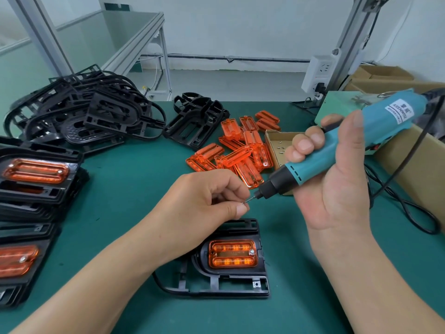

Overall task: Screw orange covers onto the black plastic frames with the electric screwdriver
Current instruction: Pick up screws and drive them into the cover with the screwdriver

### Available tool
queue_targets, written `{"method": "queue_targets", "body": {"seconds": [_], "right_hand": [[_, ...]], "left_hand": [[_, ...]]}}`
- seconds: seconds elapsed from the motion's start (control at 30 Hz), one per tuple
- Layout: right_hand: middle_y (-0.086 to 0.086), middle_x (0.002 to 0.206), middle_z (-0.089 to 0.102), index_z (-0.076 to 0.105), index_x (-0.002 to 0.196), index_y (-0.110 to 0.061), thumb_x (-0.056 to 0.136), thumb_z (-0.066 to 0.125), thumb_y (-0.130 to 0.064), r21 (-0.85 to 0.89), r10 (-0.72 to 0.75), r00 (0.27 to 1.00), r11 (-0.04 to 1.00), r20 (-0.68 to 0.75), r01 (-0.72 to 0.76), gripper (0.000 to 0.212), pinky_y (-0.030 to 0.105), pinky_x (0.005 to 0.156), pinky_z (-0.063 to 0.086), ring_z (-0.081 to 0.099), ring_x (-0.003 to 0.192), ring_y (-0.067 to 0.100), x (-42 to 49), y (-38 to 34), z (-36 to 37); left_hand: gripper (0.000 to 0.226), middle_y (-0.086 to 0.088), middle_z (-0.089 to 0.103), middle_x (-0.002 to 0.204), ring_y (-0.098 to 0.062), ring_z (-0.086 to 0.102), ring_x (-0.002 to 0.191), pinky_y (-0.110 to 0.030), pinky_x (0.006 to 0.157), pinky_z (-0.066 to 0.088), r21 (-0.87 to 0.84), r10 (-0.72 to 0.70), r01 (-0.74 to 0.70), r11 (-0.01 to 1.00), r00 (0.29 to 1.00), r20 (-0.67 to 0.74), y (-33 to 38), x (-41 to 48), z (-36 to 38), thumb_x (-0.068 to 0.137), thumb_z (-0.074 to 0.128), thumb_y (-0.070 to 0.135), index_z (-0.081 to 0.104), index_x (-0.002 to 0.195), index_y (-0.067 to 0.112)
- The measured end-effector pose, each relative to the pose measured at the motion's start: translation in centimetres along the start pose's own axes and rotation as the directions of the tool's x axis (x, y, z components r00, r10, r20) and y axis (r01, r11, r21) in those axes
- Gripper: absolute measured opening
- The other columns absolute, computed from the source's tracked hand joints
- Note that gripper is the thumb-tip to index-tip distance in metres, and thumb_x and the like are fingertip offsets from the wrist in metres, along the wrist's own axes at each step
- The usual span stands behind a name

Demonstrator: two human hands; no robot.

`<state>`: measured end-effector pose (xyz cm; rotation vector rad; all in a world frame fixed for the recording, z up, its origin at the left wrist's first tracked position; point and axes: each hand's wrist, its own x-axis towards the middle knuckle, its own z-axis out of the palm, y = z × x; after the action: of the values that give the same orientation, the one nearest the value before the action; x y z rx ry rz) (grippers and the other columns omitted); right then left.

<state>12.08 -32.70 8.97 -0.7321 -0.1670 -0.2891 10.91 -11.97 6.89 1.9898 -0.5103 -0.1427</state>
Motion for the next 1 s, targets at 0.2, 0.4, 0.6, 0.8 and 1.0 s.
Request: {"method": "queue_targets", "body": {"seconds": [0.2,0.4,0.6,0.8,1.0], "right_hand": [[-0.003,0.077,0.048,0.058,0.097,-0.019,0.095,0.062,-0.047,-0.022,-0.022,1.000,1.000,0.021,0.023,0.028,0.026,0.066,0.049,0.053,0.068,0.013,-0.09,-0.07,0.14],[-0.002,0.077,0.049,0.058,0.098,-0.019,0.095,0.062,-0.046,-0.037,-0.023,0.999,0.999,0.027,0.024,0.028,0.027,0.066,0.049,0.053,0.068,0.014,-0.14,-0.04,0.16],[-0.002,0.078,0.050,0.057,0.100,-0.019,0.095,0.059,-0.047,-0.113,-0.048,0.994,0.992,0.095,0.058,0.029,0.029,0.068,0.049,0.054,0.068,0.016,-0.36,-0.01,0.39],[-0.002,0.077,0.049,0.055,0.101,-0.018,0.095,0.059,-0.045,-0.059,-0.019,0.996,0.998,0.084,0.024,0.028,0.027,0.068,0.048,0.053,0.068,0.014,-0.25,0.01,0.23],[-0.005,0.076,0.049,0.054,0.101,-0.020,0.094,0.061,-0.043,-0.017,0.009,0.985,1.000,0.170,-0.006,0.025,0.025,0.067,0.046,0.051,0.067,0.011,-0.11,-0.37,-0.06]], "left_hand": [[0.021,0.015,0.076,0.091,-0.010,0.072,0.089,-0.022,0.079,0.058,0.062,0.015,-0.014,0.998,1.000,-0.017,0.00,-0.06,0.04,0.090,0.082,0.021,0.073,0.095,0.040],[0.022,0.015,0.075,0.091,-0.008,0.072,0.088,-0.023,0.080,0.058,0.073,0.017,-0.016,0.997,1.000,-0.021,0.16,-0.08,0.07,0.090,0.082,0.021,0.073,0.094,0.041],[0.023,0.017,0.074,0.091,-0.009,0.071,0.090,-0.022,0.079,0.057,0.119,0.020,-0.014,0.993,0.998,-0.053,0.26,-0.12,0.03,0.090,0.082,0.020,0.072,0.093,0.040],[0.025,0.015,0.077,0.089,-0.006,0.074,0.088,-0.016,0.080,0.056,0.047,-0.007,0.007,0.999,1.000,-0.016,0.40,-0.12,-0.07,0.092,0.078,0.012,0.074,0.094,0.036],[0.023,0.004,0.081,0.091,-0.009,0.077,0.093,-0.022,0.088,0.058,-0.103,-0.054,0.065,0.992,0.993,0.107,0.65,-0.18,-0.53,0.098,0.071,0.008,0.072,0.098,0.031]]}}
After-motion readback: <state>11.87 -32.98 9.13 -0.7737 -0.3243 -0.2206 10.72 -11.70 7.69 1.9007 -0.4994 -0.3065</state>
